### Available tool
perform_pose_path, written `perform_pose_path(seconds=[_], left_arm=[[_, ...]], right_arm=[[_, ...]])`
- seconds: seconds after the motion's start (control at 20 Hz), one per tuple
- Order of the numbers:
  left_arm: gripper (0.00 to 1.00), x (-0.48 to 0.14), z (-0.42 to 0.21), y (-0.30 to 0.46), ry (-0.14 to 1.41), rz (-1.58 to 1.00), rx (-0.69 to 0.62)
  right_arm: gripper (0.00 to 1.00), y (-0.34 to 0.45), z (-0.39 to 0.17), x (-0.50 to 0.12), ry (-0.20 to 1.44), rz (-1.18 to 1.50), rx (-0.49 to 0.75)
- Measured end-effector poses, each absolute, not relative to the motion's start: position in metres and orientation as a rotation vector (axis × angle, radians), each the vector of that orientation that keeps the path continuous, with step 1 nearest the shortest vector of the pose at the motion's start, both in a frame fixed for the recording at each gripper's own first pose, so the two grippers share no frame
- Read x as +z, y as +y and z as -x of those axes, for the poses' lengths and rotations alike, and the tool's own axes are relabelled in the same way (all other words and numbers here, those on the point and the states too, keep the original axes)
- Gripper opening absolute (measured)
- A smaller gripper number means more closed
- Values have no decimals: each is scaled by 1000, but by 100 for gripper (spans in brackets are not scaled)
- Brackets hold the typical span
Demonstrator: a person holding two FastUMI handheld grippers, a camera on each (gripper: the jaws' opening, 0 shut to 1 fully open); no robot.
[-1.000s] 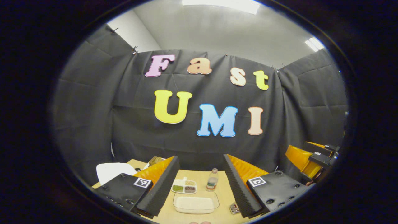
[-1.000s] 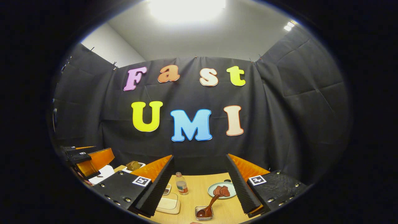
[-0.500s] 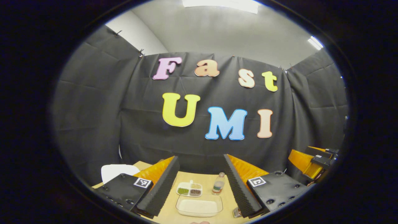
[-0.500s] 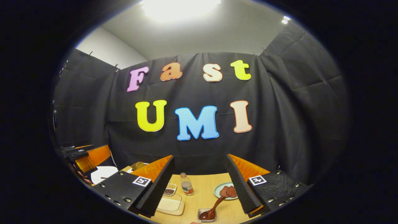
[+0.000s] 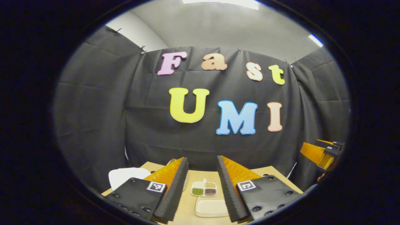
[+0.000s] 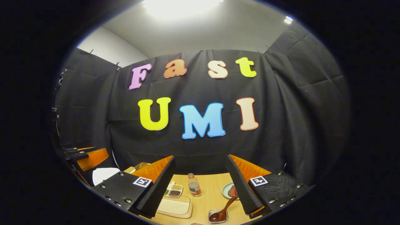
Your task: Close the left gripper, press the button to open the rice cooker; take a wooden spoon from the chopstick holder with the right hand, scoop a spoonful of rice and pour it into the rice cooker, then put the wooden spoon back into the chopstick holder.
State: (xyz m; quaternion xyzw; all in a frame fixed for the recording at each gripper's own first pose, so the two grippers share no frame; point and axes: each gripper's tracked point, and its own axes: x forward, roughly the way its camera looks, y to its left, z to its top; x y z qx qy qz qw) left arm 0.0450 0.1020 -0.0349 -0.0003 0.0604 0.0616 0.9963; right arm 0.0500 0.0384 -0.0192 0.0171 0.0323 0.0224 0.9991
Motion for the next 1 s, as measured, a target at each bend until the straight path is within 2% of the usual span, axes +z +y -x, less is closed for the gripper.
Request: perform_pose_path(seconds=[0.2,0.45,0.5,0.65,1.0], left_arm=[[9,-80,-44,160,257,35,170],[8,-132,-41,225,387,80,185],[11,-143,-42,235,419,99,192],[9,-180,-45,278,496,142,248],[9,-251,-54,320,665,140,272]], right_arm=[[99,50,-52,-33,105,-16,56],[99,55,-52,-39,118,15,59],[99,56,-51,-42,124,16,60],[99,56,-52,-51,147,25,53],[99,48,-52,-63,172,33,11]])
